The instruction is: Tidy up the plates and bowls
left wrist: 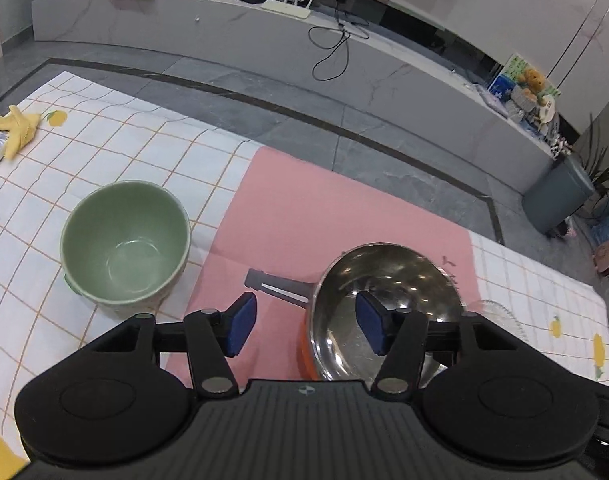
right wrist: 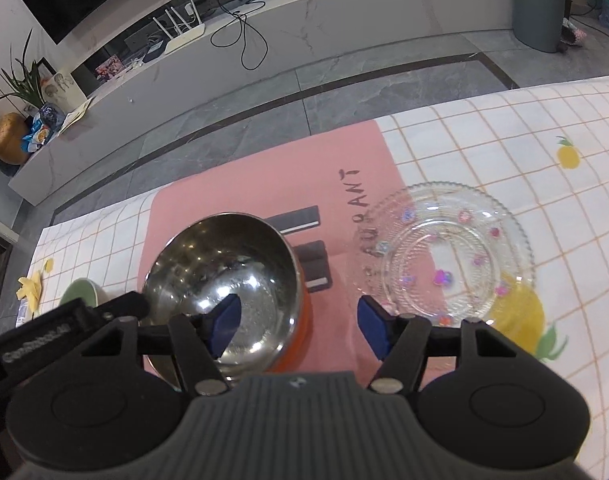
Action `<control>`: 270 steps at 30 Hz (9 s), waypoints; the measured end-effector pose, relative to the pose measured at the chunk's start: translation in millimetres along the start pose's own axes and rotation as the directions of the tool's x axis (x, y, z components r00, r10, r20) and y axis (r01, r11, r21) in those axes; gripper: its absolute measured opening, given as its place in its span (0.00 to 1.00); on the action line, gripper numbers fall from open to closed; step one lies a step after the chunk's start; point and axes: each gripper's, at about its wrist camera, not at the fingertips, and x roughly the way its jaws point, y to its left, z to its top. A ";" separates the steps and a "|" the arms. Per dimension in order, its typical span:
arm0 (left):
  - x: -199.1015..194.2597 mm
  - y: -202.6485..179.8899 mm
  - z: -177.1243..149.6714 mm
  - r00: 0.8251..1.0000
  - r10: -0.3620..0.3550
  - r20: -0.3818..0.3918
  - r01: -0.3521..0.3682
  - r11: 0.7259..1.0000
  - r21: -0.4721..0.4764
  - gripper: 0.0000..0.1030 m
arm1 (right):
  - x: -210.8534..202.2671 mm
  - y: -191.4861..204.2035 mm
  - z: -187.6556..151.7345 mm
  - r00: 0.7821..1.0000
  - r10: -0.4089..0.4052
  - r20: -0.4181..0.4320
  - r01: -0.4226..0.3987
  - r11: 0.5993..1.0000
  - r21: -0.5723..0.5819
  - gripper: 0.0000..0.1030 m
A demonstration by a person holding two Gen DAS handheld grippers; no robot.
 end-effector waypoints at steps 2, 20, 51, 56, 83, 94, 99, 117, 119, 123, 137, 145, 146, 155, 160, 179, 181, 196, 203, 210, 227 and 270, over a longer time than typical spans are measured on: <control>5.0 2.3 0.6 1.000 0.004 -0.008 -0.004 1.000 -0.011 0.63 | 6.2 4.3 0.3 1.000 0.002 -0.007 -0.002 1.000 -0.006 0.55; 19.4 -8.6 -3.7 0.998 0.012 -0.061 -0.008 0.998 0.064 0.06 | 24.3 5.0 -4.3 0.999 -0.034 -0.018 0.034 0.999 -0.010 0.10; -166.6 2.5 -50.0 0.997 -0.027 0.071 0.028 1.000 -0.004 0.07 | -158.8 24.6 -74.9 0.990 0.097 0.103 -0.090 0.994 -0.069 0.09; -203.7 8.6 -69.7 0.992 -0.021 0.128 0.022 1.000 -0.009 0.08 | -192.4 27.9 -98.6 0.986 0.131 0.104 -0.122 0.988 -0.094 0.09; -256.3 52.7 -180.8 0.998 -0.012 0.060 0.014 0.999 -0.033 0.09 | -243.4 11.6 -208.1 0.987 0.157 -0.041 -0.161 0.977 -0.139 0.09; -240.8 65.4 -188.6 1.000 0.014 0.011 -0.014 0.998 -0.059 0.09 | -219.1 15.0 -224.0 0.986 0.122 -0.115 -0.139 0.978 -0.154 0.09; -233.5 69.9 -185.8 1.000 0.014 -0.001 -0.014 0.997 -0.071 0.09 | -210.4 17.8 -221.1 0.986 0.113 -0.125 -0.132 0.979 -0.155 0.09; -186.5 81.5 -175.5 0.996 0.043 -0.075 -0.048 0.996 -0.070 0.09 | -156.9 26.5 -212.5 0.978 0.058 -0.198 -0.092 0.982 -0.167 0.10; -183.6 80.6 -175.0 0.996 0.046 -0.080 -0.051 0.997 -0.062 0.09 | -153.2 27.1 -212.3 0.979 0.050 -0.198 -0.085 0.981 -0.174 0.10; -178.2 78.4 -174.1 0.995 0.048 -0.084 -0.052 0.997 -0.050 0.09 | -148.7 26.2 -210.6 0.979 0.042 -0.200 -0.077 0.982 -0.173 0.10; -169.3 75.5 -173.5 0.995 0.064 -0.082 -0.066 0.998 -0.020 0.08 | -138.9 25.9 -207.7 0.979 0.041 -0.201 -0.078 0.981 -0.178 0.16; -180.5 73.9 -167.4 0.998 0.059 -0.034 -0.059 0.998 -0.017 0.14 | -149.8 27.3 -205.9 0.986 0.050 -0.161 -0.084 0.974 -0.209 0.32; -182.8 74.2 -166.5 0.998 0.059 -0.025 -0.059 0.998 -0.016 0.14 | -151.4 25.9 -205.2 0.985 0.057 -0.160 -0.089 0.975 -0.203 0.32; -194.5 80.7 -165.6 0.998 0.061 0.004 -0.061 0.998 -0.012 0.14 | -165.7 14.3 -200.9 0.987 0.078 -0.139 -0.100 0.981 -0.165 0.14; -185.3 76.8 -173.0 0.999 0.039 -0.030 -0.038 0.999 0.018 0.13 | -160.4 9.6 -204.9 0.985 0.074 -0.156 -0.096 0.985 -0.144 0.05; -216.0 68.7 -132.4 0.995 0.018 0.099 -0.026 0.997 0.077 0.23 | -185.2 31.6 -177.4 0.990 0.117 -0.077 -0.130 0.972 -0.194 0.31; -218.5 66.8 -123.1 0.993 0.016 0.115 -0.027 0.995 0.094 0.24 | -185.9 37.1 -170.3 0.990 0.124 -0.071 -0.136 0.970 -0.203 0.33; -197.7 74.5 -62.4 0.987 0.047 0.155 -0.066 0.991 0.119 0.29 | -161.3 91.3 -120.9 0.984 0.165 -0.060 -0.176 0.942 -0.286 0.48; -174.9 85.4 -32.3 0.983 0.048 0.179 -0.068 0.991 0.111 0.44 | -130.6 113.6 -98.0 0.985 0.161 -0.069 -0.174 0.937 -0.302 0.48; -146.2 106.6 -6.0 0.979 0.041 0.197 -0.052 0.998 0.047 0.50 | -95.0 126.1 -68.2 0.987 0.149 -0.066 -0.162 0.942 -0.293 0.53; -62.1 145.8 38.3 0.989 0.031 0.146 -0.019 0.997 -0.078 0.51 | 3.9 158.1 -12.1 0.985 0.154 -0.077 -0.168 0.953 -0.253 0.52; -0.4 132.0 27.9 0.992 0.120 -0.029 -0.122 0.988 -0.096 0.08 | 79.6 173.2 -12.8 0.955 0.155 -0.254 -0.190 0.974 -0.120 0.09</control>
